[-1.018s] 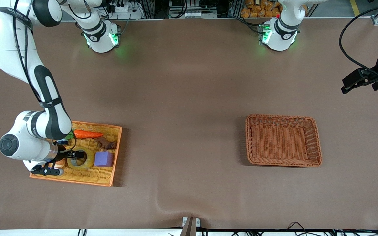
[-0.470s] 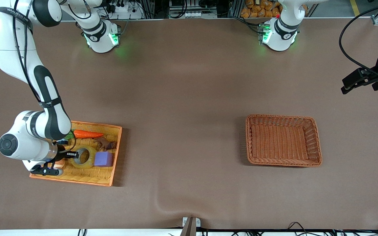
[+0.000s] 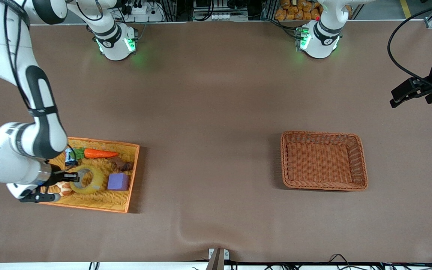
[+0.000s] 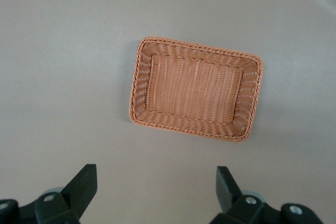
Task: Transfer tape with both arms
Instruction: 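Close the right gripper on the rim of the yellow tape roll, then lift the tape roll and carry it to the table middle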
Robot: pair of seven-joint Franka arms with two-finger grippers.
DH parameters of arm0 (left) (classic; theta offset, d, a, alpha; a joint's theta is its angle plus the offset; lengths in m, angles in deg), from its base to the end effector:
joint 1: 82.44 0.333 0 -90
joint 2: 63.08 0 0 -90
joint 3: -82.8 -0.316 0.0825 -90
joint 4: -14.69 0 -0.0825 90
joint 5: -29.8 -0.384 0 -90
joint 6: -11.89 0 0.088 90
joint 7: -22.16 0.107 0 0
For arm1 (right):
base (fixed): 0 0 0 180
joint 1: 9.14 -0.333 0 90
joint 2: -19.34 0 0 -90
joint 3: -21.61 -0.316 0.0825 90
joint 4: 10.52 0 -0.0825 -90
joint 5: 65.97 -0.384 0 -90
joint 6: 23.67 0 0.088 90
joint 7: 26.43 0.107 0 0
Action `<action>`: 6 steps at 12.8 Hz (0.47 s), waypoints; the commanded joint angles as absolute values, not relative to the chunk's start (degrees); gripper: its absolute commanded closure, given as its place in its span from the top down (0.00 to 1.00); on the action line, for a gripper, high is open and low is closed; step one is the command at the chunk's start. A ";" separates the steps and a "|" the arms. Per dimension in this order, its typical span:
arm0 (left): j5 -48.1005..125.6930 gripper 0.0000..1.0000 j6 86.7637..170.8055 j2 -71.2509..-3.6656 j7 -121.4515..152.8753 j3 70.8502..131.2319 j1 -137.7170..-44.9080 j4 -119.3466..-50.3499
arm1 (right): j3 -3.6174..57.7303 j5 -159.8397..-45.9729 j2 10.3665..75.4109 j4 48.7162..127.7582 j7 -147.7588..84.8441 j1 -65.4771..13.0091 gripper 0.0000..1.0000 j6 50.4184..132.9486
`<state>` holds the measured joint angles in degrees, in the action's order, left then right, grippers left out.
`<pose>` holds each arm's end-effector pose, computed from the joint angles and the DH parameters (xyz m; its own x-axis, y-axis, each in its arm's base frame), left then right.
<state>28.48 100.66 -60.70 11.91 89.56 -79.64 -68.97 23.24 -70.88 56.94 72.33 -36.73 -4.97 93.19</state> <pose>0.5648 -0.0350 0.6516 0.9926 0.1104 0.0504 0.1110 -0.9938 -0.0093 0.7094 -0.0637 0.2975 0.9977 0.0445 -0.0521 0.0409 -0.9969 -0.0669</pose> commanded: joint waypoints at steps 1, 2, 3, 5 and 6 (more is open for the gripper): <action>29.36 1.00 100.83 -60.88 13.37 89.57 -79.45 -68.37 | 22.75 -71.86 52.13 70.87 -38.29 -4.39 0.00 84.20; 29.45 1.00 100.83 -60.97 13.37 89.57 -79.45 -68.46 | 22.75 -71.86 51.77 70.87 -38.29 -4.30 0.00 82.95; 29.37 1.00 100.83 -60.88 13.37 89.57 -79.45 -68.46 | 22.75 -71.95 51.68 70.87 -38.20 -4.39 0.00 82.85; 29.36 1.00 100.83 -60.80 13.29 89.83 -79.54 -68.46 | 22.66 -72.04 51.59 70.78 -38.03 -4.74 0.00 82.76; 29.36 1.00 100.83 -60.79 13.29 89.83 -79.62 -68.46 | 22.49 -72.04 51.59 70.78 -36.63 -4.92 0.00 82.76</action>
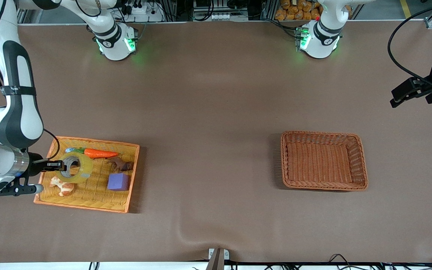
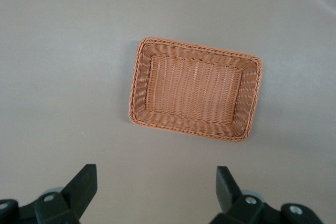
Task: Transfer tape with both arms
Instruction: 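Lift the tape roll and carry it to the table middle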
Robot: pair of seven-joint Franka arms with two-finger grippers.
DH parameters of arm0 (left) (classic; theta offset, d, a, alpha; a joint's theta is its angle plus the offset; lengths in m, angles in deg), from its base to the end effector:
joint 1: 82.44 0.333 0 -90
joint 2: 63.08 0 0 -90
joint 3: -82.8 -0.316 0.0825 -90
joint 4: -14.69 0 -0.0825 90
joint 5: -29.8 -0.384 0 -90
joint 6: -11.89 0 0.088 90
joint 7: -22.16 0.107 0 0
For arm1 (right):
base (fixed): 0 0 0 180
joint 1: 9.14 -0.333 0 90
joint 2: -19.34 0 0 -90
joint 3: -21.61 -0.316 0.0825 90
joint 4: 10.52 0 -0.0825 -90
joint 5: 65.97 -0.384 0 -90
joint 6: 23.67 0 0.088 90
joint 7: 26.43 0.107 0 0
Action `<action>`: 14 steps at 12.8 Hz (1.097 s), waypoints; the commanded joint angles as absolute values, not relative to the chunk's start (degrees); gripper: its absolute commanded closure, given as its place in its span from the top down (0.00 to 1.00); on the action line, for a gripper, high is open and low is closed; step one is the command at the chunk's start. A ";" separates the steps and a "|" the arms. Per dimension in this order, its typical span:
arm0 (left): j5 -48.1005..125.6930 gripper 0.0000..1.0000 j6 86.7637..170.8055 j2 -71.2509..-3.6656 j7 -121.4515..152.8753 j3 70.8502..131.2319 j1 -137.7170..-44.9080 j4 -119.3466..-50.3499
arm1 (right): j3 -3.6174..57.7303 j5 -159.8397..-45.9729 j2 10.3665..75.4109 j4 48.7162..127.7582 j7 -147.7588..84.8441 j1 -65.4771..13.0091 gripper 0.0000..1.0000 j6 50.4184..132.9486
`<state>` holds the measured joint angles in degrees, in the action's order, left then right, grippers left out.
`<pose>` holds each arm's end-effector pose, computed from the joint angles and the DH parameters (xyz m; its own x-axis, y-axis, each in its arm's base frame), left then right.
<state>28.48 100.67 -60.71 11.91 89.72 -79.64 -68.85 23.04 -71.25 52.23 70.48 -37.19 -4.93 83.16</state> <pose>0.5646 -0.0365 0.6527 0.9928 0.1077 0.0528 0.1083 -0.9941 -0.0087 0.6973 -0.0586 0.3568 0.9920 0.0650 -0.1082 0.0551 -0.9942 -0.0925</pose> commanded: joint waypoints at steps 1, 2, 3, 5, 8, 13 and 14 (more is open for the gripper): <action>29.36 1.00 100.83 -60.79 13.29 89.92 -79.63 -68.46 | 22.40 -72.04 51.42 70.78 -34.62 -5.44 0.00 82.76; 29.36 1.00 100.83 -60.88 13.29 89.92 -79.54 -68.46 | 22.40 -72.04 50.81 70.78 -33.47 -6.05 0.00 82.68; 29.45 1.00 100.83 -60.88 13.37 89.92 -79.54 -68.46 | 22.40 -72.04 50.54 70.78 -31.98 -6.84 0.00 81.89; 29.36 1.00 100.83 -60.79 13.37 89.92 -79.45 -68.46 | 22.31 -72.04 49.84 70.78 -26.98 -8.68 0.00 79.26; 29.36 1.00 100.83 -60.79 13.29 89.92 -79.45 -68.46 | 22.22 -72.30 48.43 70.95 -14.52 -14.65 0.00 78.37; 29.36 1.00 100.83 -60.71 13.29 89.83 -79.36 -68.37 | 21.87 -80.82 47.99 70.86 2.20 -21.95 0.00 75.47; 29.28 1.00 100.92 -60.62 13.29 89.83 -79.36 -68.37 | 21.70 -80.91 48.08 70.87 5.36 -23.79 0.00 75.64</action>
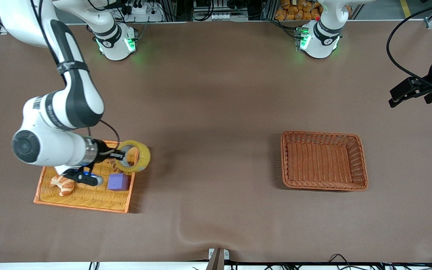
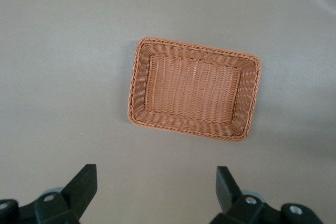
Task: Transfer tape with both arms
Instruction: 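Lift the tape roll and carry it to the table middle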
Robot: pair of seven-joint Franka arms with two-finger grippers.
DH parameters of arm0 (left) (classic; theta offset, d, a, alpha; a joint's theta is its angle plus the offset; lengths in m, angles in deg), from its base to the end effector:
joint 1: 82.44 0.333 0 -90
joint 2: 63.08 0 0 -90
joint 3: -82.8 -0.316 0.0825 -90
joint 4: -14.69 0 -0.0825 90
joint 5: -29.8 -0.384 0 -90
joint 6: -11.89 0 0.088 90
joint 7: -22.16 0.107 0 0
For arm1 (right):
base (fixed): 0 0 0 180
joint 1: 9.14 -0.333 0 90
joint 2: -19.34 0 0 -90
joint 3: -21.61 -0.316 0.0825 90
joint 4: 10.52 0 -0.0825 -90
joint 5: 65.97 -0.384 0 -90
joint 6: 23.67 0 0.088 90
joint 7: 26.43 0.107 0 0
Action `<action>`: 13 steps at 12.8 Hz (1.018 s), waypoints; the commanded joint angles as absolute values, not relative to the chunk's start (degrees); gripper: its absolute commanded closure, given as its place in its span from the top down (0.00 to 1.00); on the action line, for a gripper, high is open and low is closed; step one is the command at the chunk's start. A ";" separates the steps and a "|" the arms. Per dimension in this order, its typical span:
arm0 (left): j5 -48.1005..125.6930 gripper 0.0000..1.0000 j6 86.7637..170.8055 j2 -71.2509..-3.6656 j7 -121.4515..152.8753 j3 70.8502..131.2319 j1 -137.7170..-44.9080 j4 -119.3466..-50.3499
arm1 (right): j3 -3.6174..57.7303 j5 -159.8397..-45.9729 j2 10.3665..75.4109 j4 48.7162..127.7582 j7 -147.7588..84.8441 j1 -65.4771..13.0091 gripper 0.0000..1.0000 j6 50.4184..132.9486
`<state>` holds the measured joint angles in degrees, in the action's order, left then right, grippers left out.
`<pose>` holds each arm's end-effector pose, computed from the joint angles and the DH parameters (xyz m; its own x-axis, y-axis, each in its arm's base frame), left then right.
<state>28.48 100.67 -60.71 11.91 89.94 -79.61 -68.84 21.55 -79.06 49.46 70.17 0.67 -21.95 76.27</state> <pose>0.5645 -0.0383 0.6528 0.9931 0.1044 0.0529 0.1050 -0.9944 -0.0086 0.6635 0.1724 0.3862 0.9217 -0.2802 -0.2683 -0.3162 -0.9433 -0.1011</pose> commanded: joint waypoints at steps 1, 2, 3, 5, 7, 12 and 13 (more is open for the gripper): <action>29.28 1.00 101.01 -60.62 13.29 89.83 -79.36 -68.37 | 21.70 -81.00 48.25 70.87 8.70 -25.73 0.00 76.17; 29.28 1.00 101.01 -60.62 13.29 89.83 -79.36 -68.37 | 21.70 -81.00 48.51 70.87 12.12 -27.92 0.00 76.61; 29.36 1.00 101.01 -60.62 13.29 89.83 -79.36 -68.37 | 21.70 -81.00 49.04 70.87 15.64 -30.38 0.00 78.96; 29.36 1.00 101.01 -60.27 13.29 89.83 -79.45 -68.37 | 21.78 -80.91 51.23 70.95 23.37 -34.43 0.00 84.49; 29.28 1.00 101.09 -60.00 13.29 89.83 -79.45 -68.37 | 21.87 -80.39 53.95 70.95 29.18 -38.65 0.00 91.34; 29.28 1.00 101.53 -59.65 13.28 89.92 -79.89 -68.37 | 22.31 -79.25 61.96 71.83 32.29 -45.34 0.00 110.70; 29.28 1.00 101.53 -59.65 13.29 89.92 -79.98 -68.37 | 22.31 -78.81 62.14 71.83 32.37 -45.87 0.03 110.89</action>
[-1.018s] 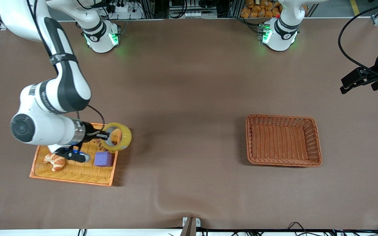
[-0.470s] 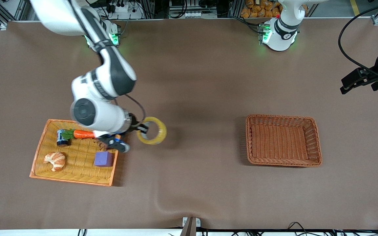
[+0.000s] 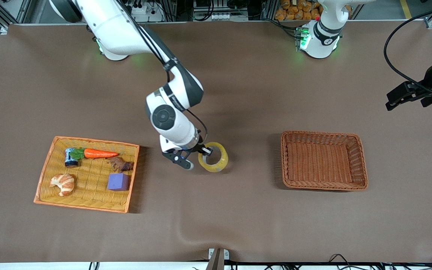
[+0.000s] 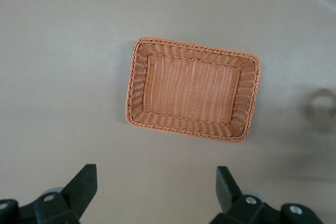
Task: Transfer tape with both arms
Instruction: 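Lift the tape roll and carry it to the table middle, then release the tape with the right gripper while the left gripper approaches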
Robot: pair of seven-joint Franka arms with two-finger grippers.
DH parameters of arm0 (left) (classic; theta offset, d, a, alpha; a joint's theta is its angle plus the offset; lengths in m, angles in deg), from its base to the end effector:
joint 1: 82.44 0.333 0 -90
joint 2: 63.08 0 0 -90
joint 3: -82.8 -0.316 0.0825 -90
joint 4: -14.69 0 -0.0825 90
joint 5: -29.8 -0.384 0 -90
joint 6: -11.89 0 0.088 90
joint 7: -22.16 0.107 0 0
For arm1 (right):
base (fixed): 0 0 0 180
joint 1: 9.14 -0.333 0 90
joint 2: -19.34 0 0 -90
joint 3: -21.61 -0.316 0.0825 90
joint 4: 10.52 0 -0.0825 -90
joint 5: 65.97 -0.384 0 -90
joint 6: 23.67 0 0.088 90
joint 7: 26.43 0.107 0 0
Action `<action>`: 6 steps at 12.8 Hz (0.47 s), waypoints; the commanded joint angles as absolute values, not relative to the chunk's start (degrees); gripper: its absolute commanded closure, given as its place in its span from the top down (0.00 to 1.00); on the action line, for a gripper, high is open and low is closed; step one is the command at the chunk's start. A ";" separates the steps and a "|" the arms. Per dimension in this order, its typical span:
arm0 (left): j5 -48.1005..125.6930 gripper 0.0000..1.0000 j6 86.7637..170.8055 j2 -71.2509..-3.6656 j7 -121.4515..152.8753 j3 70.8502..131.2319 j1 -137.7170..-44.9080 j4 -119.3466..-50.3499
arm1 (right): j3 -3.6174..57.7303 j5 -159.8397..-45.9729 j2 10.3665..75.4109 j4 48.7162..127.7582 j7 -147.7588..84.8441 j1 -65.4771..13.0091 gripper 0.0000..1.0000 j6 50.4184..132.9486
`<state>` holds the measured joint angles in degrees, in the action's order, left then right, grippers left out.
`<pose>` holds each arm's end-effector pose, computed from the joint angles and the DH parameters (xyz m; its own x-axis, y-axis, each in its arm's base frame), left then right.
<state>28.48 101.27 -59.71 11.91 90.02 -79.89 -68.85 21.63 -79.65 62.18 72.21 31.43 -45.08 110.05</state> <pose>0.5708 -0.0417 0.6438 0.9941 0.0981 0.0456 0.0985 -0.9951 -0.0076 0.5955 0.4363 0.2593 0.8610 -0.4996 -0.0957 -0.5081 -0.8356 -0.2088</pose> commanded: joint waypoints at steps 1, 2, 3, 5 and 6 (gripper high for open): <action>29.28 1.00 101.53 -59.65 13.20 89.92 -80.06 -68.37 | 22.31 -78.80 63.01 71.75 32.37 -46.48 0.23 111.06; 29.28 1.00 101.71 -59.48 13.11 89.92 -80.24 -68.37 | 22.31 -78.72 63.19 71.74 32.29 -46.58 0.56 111.24; 29.36 1.00 102.49 -58.95 12.50 90.18 -80.41 -68.37 | 22.31 -78.54 63.19 71.74 32.29 -46.58 0.99 111.24; 29.54 1.00 104.51 -57.20 12.14 90.45 -82.25 -68.37 | 22.31 -78.54 62.58 71.74 32.37 -46.32 1.00 110.71; 29.54 1.00 105.91 -56.23 11.97 90.54 -83.39 -68.37 | 22.31 -78.54 62.14 71.74 32.55 -45.79 1.00 110.45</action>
